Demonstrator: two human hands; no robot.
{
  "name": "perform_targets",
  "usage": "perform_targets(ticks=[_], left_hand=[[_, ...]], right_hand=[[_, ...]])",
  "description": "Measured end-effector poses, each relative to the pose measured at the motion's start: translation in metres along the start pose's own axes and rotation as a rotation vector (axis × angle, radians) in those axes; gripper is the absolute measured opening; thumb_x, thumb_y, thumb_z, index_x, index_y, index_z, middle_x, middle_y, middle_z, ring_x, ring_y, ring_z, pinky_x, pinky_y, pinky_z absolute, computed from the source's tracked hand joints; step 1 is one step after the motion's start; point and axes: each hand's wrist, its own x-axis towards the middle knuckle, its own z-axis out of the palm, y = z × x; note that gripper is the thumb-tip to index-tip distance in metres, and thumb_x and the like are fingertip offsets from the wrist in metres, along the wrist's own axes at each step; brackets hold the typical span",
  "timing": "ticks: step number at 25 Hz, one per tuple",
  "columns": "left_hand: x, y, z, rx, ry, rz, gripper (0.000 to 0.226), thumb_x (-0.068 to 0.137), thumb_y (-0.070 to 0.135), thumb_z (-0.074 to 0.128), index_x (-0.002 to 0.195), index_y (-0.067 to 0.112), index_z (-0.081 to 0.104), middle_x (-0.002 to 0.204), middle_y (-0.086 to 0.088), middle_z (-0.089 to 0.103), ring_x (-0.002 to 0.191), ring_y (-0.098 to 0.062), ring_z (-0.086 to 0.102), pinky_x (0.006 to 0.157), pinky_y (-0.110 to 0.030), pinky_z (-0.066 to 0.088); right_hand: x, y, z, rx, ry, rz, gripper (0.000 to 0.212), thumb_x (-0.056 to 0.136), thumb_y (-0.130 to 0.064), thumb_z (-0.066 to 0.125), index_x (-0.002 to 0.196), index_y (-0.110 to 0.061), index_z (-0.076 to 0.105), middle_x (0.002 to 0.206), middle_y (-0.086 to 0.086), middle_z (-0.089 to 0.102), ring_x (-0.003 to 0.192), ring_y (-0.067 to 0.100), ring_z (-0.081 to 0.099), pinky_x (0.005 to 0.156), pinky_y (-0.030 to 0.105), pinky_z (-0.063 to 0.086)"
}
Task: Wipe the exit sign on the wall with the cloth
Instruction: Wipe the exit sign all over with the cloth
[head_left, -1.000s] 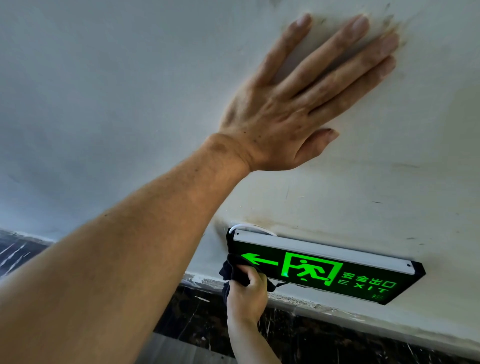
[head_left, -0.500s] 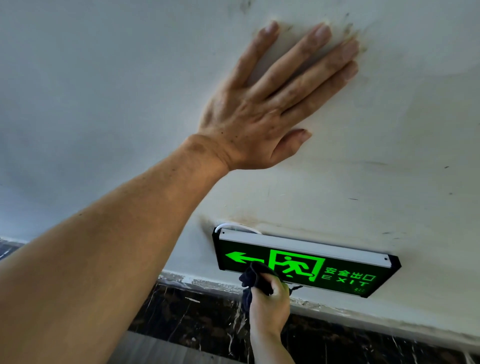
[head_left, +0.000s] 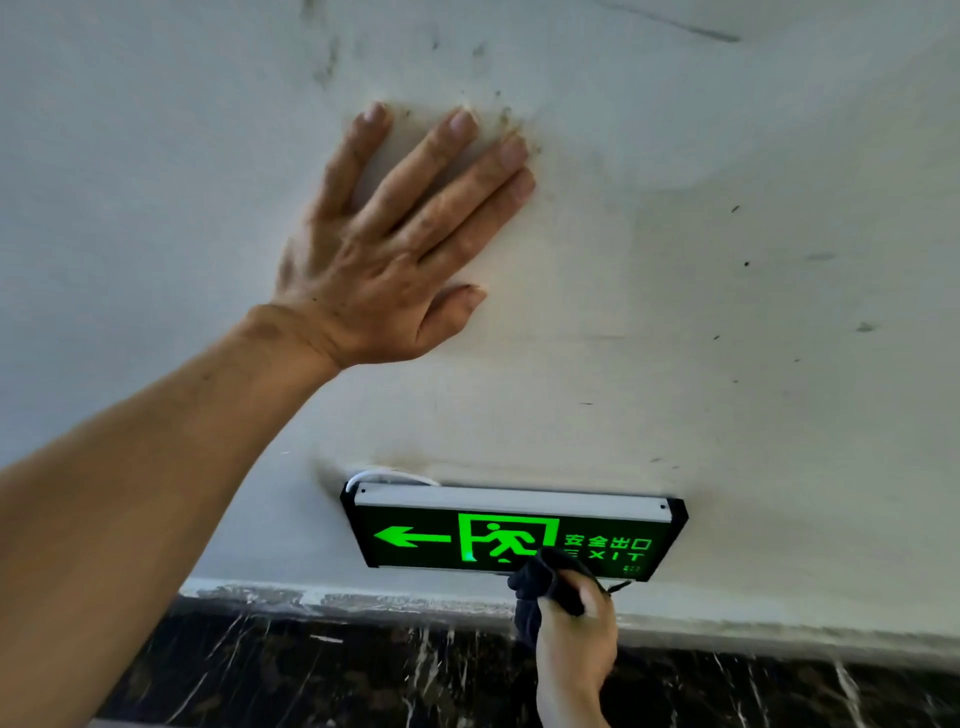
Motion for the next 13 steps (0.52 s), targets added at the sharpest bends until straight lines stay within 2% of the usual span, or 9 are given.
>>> perform_targets(ticks=[4,7,11,13], left_hand=[[0.003,0.001,-0.001,0.011,0.016,0.012,0.072,0.096,0.047,0.043,0.157,0.01,0.035,0.158,-0.007,0.033,0.146,-0.032,0.029,0.12,-0.056,0.016],[0.003,0.001,-0.002,0.015,0.015,0.023,0.071,0.096,0.047,0.043,0.157,0.01,0.035,0.158,-0.008,0.034,0.145,-0.033,0.031,0.119,-0.057,0.017],[0.002,0.002,-0.001,0.007,0.013,0.017,0.072,0.096,0.047,0.043,0.158,0.01,0.033,0.159,-0.008,0.033,0.147,-0.032,0.029,0.119,-0.058,0.017],[0.002,0.001,-0.002,0.002,0.012,0.018,0.073,0.096,0.047,0.043,0.158,0.01,0.031,0.159,-0.008,0.033,0.147,-0.032,0.028,0.119,-0.057,0.017]], right_hand=[[0.014,-0.005,-0.02,-0.002,0.071,0.014,0.025,0.075,-0.008,0.072,0.071,-0.032,0.073,0.101,0.001,0.068,0.092,0.022,0.065,0.088,0.044,0.053],[0.023,-0.01,-0.034,0.018,0.123,0.044,0.027,0.074,-0.006,0.073,0.069,-0.033,0.072,0.101,0.001,0.068,0.098,0.023,0.064,0.093,0.047,0.051],[0.035,-0.017,-0.051,0.192,0.188,0.164,0.034,0.074,0.006,0.068,0.074,-0.028,0.073,0.091,0.008,0.072,0.093,0.029,0.067,0.088,0.05,0.054],[0.038,-0.024,-0.055,0.275,0.208,0.204,0.034,0.074,0.012,0.065,0.074,-0.023,0.069,0.095,0.012,0.069,0.095,0.032,0.064,0.087,0.044,0.052]])
